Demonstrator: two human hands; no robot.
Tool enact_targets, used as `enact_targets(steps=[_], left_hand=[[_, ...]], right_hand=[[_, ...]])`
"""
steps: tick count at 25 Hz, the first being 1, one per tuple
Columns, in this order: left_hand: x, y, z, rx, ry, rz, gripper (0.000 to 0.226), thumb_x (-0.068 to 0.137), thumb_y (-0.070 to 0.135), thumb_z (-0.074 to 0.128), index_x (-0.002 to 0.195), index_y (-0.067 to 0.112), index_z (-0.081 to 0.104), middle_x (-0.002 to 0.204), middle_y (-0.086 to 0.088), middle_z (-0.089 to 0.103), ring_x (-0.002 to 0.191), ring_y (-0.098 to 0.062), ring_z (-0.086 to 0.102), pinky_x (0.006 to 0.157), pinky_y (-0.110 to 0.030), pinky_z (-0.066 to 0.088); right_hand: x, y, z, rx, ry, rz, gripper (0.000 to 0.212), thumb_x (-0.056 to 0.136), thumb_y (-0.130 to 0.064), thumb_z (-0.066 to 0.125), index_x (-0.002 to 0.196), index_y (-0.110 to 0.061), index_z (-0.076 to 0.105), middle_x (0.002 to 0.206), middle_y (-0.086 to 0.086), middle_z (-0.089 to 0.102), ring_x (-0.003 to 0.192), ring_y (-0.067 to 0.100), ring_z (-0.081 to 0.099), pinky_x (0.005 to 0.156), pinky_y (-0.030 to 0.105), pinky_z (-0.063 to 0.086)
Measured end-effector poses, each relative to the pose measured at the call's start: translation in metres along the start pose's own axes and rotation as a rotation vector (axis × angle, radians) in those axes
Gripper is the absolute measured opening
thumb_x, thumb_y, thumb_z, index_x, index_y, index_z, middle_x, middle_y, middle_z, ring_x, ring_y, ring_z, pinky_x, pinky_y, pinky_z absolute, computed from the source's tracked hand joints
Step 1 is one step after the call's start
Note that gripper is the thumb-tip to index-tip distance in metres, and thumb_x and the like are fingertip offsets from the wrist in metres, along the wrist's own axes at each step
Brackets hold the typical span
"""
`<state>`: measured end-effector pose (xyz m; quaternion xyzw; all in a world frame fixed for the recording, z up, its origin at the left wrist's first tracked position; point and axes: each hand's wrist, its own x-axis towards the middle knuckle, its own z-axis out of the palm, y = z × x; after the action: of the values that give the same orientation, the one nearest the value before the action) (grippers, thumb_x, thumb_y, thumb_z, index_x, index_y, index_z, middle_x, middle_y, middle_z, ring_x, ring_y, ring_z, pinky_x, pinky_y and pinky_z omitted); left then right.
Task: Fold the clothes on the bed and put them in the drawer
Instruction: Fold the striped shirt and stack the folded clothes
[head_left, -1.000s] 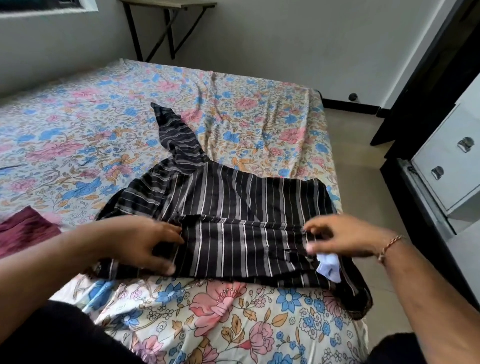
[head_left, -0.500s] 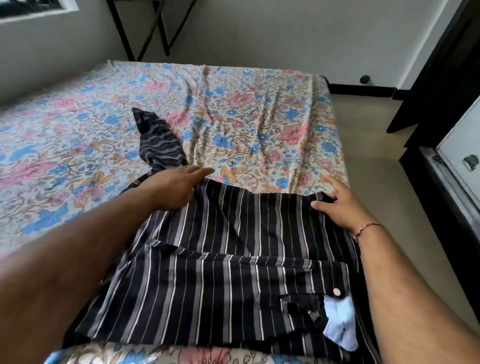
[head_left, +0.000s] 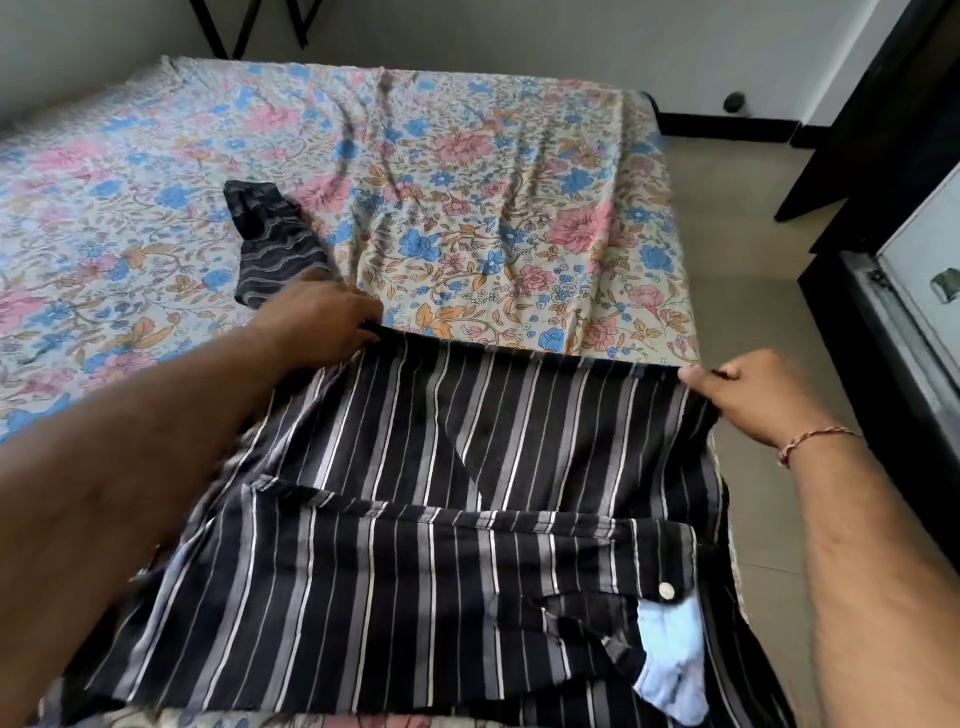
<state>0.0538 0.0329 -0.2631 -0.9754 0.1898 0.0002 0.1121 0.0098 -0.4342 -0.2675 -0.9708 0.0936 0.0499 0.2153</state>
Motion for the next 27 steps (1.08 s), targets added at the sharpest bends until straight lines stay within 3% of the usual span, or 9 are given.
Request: enact_targets(steps=[3,6,10,13,16,18,22,24,27], left_hand=[[-0.006,-0.014,-0.015,-0.122,0.024,0.006,0.011,0.102,0.043,0.059,0.103,0.032,0.060,0.103,0.001,0.073,0.092,-0.026,0.069,0.085,-0.044,0.059],[-0.031,-0.033,-0.030,-0.105,0.128,0.014,0.012,0.098,0.039,0.064,0.102,0.029,0.062,0.097,-0.003,0.072,0.086,-0.033,0.070,0.068,-0.040,0.056],[-0.095,-0.030,-0.048,-0.041,0.206,0.056,0.017,0.096,0.039,0.066,0.108,0.028,0.061,0.105,0.001,0.067,0.098,-0.031,0.067,0.062,-0.040,0.056],[-0.151,-0.011,-0.048,-0.019,0.270,0.112,0.019,0.095,0.040,0.057,0.108,0.026,0.061,0.104,0.001,0.065,0.097,-0.031,0.068,0.059,-0.036,0.056],[-0.208,0.016,-0.040,-0.019,0.248,0.174,0.019,0.094,0.037,0.057,0.111,0.028,0.061,0.100,0.003,0.064,0.087,-0.029,0.069,0.056,-0.035,0.055],[-0.237,0.036,-0.027,-0.017,0.125,0.197,0.022,0.092,0.038,0.063,0.113,0.032,0.058,0.102,0.007,0.063,0.088,-0.022,0.070,0.055,-0.033,0.056],[-0.259,0.065,-0.028,0.085,-0.072,0.188,0.057,0.095,0.073,0.025,0.096,0.036,0.068,0.091,0.019,0.062,0.093,-0.009,0.064,0.091,-0.040,0.056],[-0.248,0.086,-0.039,0.103,0.074,0.173,0.061,0.099,0.073,0.023,0.086,0.035,0.069,0.088,0.020,0.063,0.096,-0.008,0.060,0.114,-0.048,0.038],[-0.202,0.140,-0.053,-0.105,0.195,0.108,0.048,0.103,0.057,0.030,0.121,0.034,0.068,0.125,0.009,0.068,0.123,-0.016,0.058,0.117,-0.050,0.038]], right_hand=[[-0.003,-0.013,0.010,0.097,0.241,-0.095,0.065,0.100,-0.046,0.062,0.052,-0.010,0.036,0.048,0.006,0.035,0.049,0.030,0.036,0.049,0.033,0.026],[-0.010,-0.025,0.009,0.210,0.310,-0.166,0.060,0.098,-0.043,0.066,0.051,-0.017,0.039,0.049,0.001,0.033,0.050,0.025,0.033,0.049,0.031,0.027],[-0.032,-0.016,-0.001,0.585,0.016,-0.227,0.016,0.093,-0.010,0.074,0.081,-0.021,0.074,0.069,-0.002,0.071,0.056,0.013,0.070,0.053,0.026,0.057],[-0.061,0.008,-0.013,0.396,-0.104,-0.377,0.037,0.082,0.006,0.079,0.082,-0.031,0.078,0.078,-0.007,0.077,0.075,0.009,0.072,0.079,0.026,0.059],[-0.115,0.022,-0.040,0.259,-0.207,-0.442,0.039,0.081,0.011,0.075,0.081,-0.027,0.079,0.077,-0.010,0.077,0.072,0.001,0.070,0.076,0.015,0.054],[-0.142,0.029,-0.040,0.062,-0.276,-0.439,0.040,0.082,0.006,0.074,0.080,-0.034,0.080,0.080,-0.013,0.078,0.079,0.004,0.073,0.083,0.027,0.059],[-0.184,0.028,-0.040,-0.145,-0.577,-0.411,0.016,0.086,-0.038,0.081,0.100,-0.044,0.075,0.094,-0.026,0.074,0.090,-0.007,0.068,0.086,0.028,0.057],[-0.194,0.018,-0.045,-0.058,-0.364,-0.417,0.024,0.089,-0.046,0.075,0.112,-0.039,0.072,0.103,-0.024,0.072,0.090,-0.008,0.066,0.081,0.021,0.052],[-0.172,0.001,-0.027,-0.071,-0.064,-0.539,0.030,0.102,-0.037,0.061,0.130,-0.030,0.066,0.124,-0.010,0.066,0.107,0.008,0.061,0.087,0.017,0.044]])
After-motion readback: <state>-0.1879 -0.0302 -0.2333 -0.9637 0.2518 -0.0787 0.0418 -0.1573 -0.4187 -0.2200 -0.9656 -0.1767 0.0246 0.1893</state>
